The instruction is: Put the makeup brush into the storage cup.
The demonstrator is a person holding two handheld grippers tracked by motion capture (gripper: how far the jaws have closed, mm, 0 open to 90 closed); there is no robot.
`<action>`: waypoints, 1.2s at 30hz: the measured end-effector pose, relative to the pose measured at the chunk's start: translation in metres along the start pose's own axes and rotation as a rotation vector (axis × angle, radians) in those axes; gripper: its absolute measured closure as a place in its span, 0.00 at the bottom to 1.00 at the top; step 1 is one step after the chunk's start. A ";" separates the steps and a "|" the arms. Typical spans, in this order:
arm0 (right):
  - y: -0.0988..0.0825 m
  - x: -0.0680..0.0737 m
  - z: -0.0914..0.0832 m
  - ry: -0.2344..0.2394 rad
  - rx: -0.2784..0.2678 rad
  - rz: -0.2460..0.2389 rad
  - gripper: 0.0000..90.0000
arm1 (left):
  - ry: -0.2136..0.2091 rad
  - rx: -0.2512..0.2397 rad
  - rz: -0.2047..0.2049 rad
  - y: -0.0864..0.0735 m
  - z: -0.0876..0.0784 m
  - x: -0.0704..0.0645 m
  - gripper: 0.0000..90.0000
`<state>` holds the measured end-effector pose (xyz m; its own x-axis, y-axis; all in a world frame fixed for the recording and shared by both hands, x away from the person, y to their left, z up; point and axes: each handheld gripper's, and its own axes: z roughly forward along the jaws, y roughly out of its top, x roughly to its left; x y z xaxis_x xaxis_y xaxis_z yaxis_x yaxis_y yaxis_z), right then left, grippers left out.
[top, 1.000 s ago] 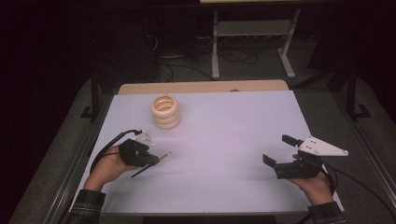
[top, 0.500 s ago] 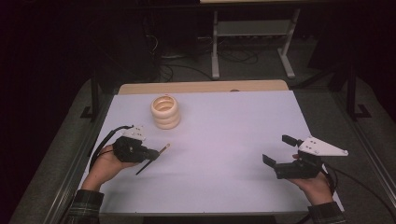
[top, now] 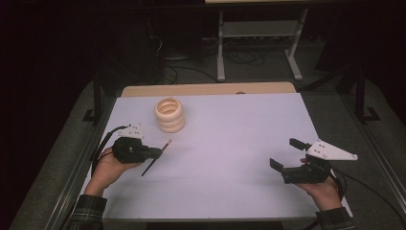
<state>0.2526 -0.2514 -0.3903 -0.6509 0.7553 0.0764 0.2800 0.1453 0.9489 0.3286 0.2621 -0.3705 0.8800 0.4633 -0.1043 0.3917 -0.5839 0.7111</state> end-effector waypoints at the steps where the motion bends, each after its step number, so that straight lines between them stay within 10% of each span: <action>1: 0.000 0.000 0.000 0.000 -0.001 0.000 0.00 | 0.004 -0.007 -0.006 0.000 0.000 0.000 0.94; 36: 0.000 -0.001 0.000 -0.004 -0.003 0.014 0.00 | 0.123 -0.344 -0.117 0.014 -0.015 0.021 0.94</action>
<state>0.2536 -0.2518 -0.3903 -0.6440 0.7600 0.0880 0.2864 0.1328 0.9489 0.3485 0.2738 -0.3526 0.7876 0.6025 -0.1290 0.3560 -0.2740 0.8934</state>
